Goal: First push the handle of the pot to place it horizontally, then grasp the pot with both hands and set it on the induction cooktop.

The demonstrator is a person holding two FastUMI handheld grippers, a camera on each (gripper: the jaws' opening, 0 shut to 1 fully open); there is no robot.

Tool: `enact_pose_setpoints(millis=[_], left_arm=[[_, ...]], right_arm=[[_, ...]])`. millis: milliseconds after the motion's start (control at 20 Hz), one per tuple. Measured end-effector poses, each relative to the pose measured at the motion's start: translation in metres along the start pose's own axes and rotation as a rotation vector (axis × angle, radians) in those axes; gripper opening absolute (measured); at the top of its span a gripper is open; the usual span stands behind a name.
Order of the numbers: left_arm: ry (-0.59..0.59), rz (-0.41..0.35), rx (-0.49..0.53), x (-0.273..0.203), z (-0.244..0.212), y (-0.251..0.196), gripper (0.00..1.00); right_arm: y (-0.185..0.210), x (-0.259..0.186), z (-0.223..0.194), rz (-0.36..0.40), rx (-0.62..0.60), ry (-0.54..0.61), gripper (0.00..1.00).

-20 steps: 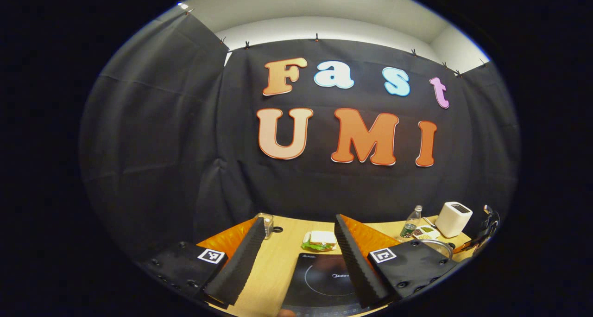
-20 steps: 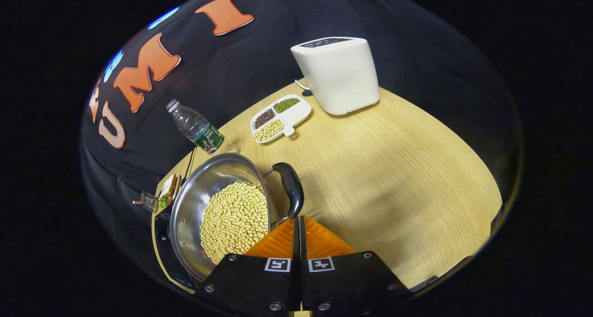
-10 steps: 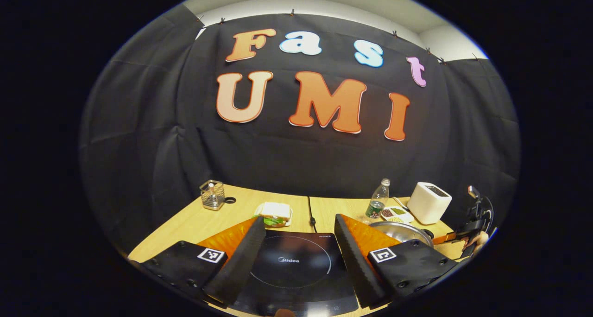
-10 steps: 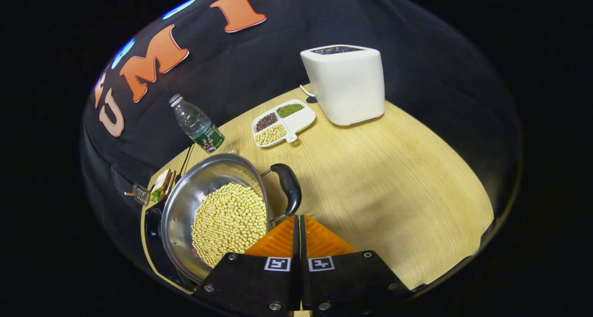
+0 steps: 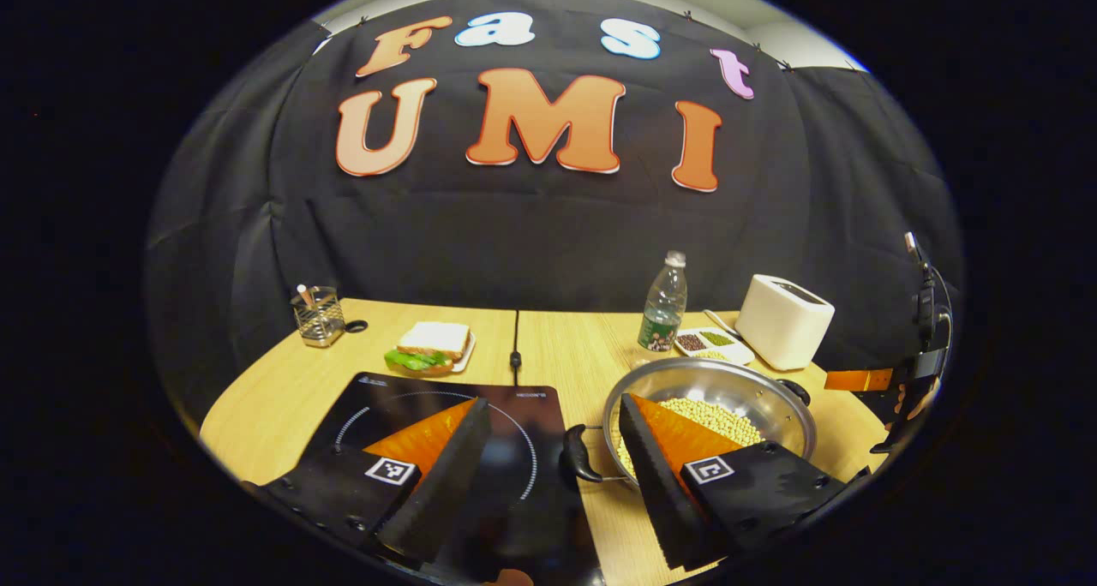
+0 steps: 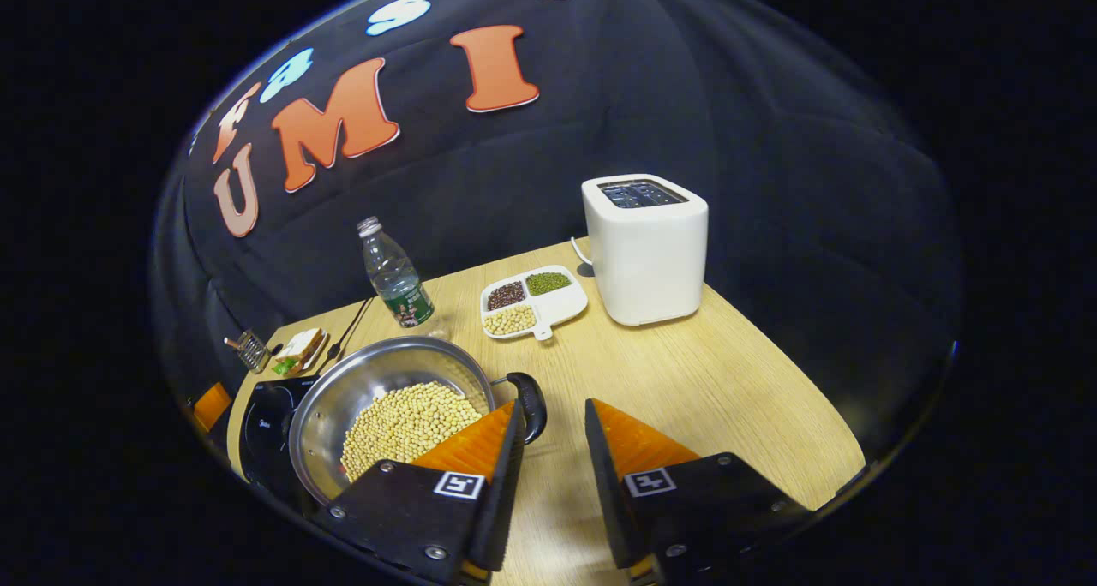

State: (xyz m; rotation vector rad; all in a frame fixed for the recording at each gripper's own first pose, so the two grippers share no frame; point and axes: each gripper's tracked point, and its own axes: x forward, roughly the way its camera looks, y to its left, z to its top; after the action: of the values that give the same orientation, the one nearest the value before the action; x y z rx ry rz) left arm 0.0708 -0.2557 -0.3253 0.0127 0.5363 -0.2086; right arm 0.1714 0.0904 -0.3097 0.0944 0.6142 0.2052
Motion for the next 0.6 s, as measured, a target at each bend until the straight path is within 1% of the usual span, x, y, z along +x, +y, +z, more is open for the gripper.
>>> enact_pose_setpoints(millis=[50,100,150,300,450,600], left_arm=[[0.025,-0.009,0.001,0.008,-0.010,-0.007,0.98],[0.052,-0.016,0.001,0.014,-0.018,-0.012,0.99],[0.077,-0.018,0.005,0.020,-0.024,-0.015,0.98],[0.129,-0.009,0.017,0.036,-0.040,-0.017,0.99],[0.183,0.009,0.020,0.046,-0.053,-0.015,0.98],[0.243,-0.006,0.003,0.053,-0.069,-0.020,0.98]], right_arm=[[0.005,0.005,0.001,0.006,-0.029,-0.010,0.63],[0.010,0.011,0.003,0.014,-0.057,-0.022,0.63],[0.015,0.015,0.004,0.024,-0.080,-0.029,0.71],[0.025,0.031,0.002,0.045,-0.127,-0.020,0.80],[0.027,0.047,-0.007,0.038,-0.163,0.015,0.87],[0.028,0.061,-0.019,0.043,-0.159,0.067,0.89]])
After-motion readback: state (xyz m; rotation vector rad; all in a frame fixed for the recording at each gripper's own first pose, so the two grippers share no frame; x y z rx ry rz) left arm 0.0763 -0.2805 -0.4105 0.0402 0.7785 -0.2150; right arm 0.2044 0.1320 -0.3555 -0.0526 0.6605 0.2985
